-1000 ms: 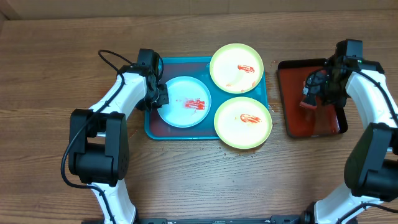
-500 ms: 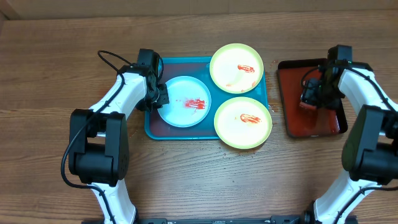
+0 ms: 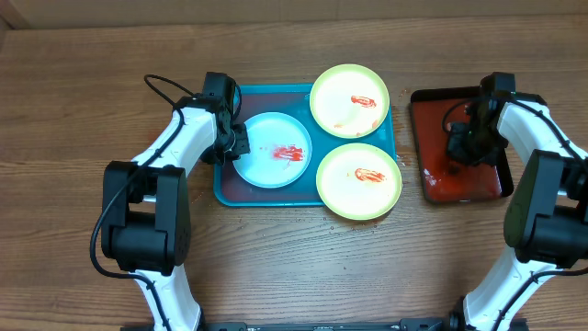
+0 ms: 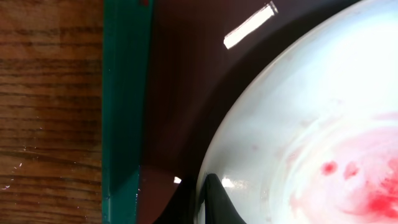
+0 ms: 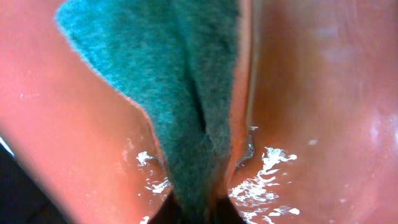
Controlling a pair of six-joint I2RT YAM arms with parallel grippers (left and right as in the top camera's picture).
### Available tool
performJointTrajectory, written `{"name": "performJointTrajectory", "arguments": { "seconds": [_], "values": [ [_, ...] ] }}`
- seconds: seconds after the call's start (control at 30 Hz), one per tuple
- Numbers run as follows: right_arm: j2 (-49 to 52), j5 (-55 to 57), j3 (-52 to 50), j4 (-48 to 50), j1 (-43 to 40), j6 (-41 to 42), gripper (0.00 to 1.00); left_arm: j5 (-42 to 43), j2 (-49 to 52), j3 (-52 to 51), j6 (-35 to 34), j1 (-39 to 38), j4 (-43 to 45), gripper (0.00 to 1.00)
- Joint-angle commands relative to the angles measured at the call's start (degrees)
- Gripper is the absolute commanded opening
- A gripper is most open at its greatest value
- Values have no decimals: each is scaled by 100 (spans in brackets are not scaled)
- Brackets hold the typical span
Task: Clean dirty plates on tray and stack at the side
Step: 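Lower right gripper onto the green sponge and grasp it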
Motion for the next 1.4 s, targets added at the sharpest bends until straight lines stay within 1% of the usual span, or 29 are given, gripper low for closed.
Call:
{"name": "performJointTrajectory", "arguments": {
  "seconds": [0.0, 0.2, 0.43, 0.47, 0.5, 0.57, 0.6, 0.63, 0.73, 0.83, 0.97, 1.1, 1.27, 1.3, 1.33, 1.37],
  "values": [
    [31, -9, 105, -42, -31, 13, 4, -249, 129, -144, -122, 59, -59, 4],
    [26, -7, 369, -354, -31, 4, 4, -247, 129, -144, -122, 59, -59, 4],
    [7, -9, 1102, -1099, -31, 9, 4, -247, 129, -144, -122, 59, -59, 4],
    [7, -9, 1187, -1228, -31, 7, 7, -249, 129, -144, -122, 59, -59, 4],
    [7, -9, 1252, -1340, -31, 7, 13, -249, 129, -144, -122, 59, -59, 4],
    [7, -9, 1303, -1475, -31, 4, 42, -249, 129, -144, -122, 59, -59, 4],
    [7, -7, 1300, -1491, -31, 0, 50, -249, 129, -144, -122, 59, -59, 4],
    [7, -7, 1300, -1482, -31, -26, 56, -249, 129, -144, -122, 59, -57, 4],
    [7, 35, 1298, -1204, -33, -149, 64, -249, 129, -144, -122, 59, -39, 4],
    [20, 57, 1274, -632, -31, -168, 69, -249, 129, -144, -122, 59, -11, 4],
    [188, -11, 1261, 0, -28, -372, 72, -249, 129, -144, -122, 59, 28, 4],
    [494, -7, 1261, 157, -15, -621, 72, -247, 129, -144, -122, 59, 55, 4],
    [758, -11, 1261, 269, -13, -634, 70, -249, 129, -144, -122, 59, 63, 4],
    [798, -9, 1250, 280, -9, -634, 69, -249, 129, -144, -122, 59, 66, 4],
    [820, -9, 1248, 278, -9, -629, 63, -249, 129, -144, -122, 59, 68, 4],
    [837, -7, 1248, 269, -9, -610, 50, -249, 129, -144, -122, 59, 68, 5]
  ]
}}
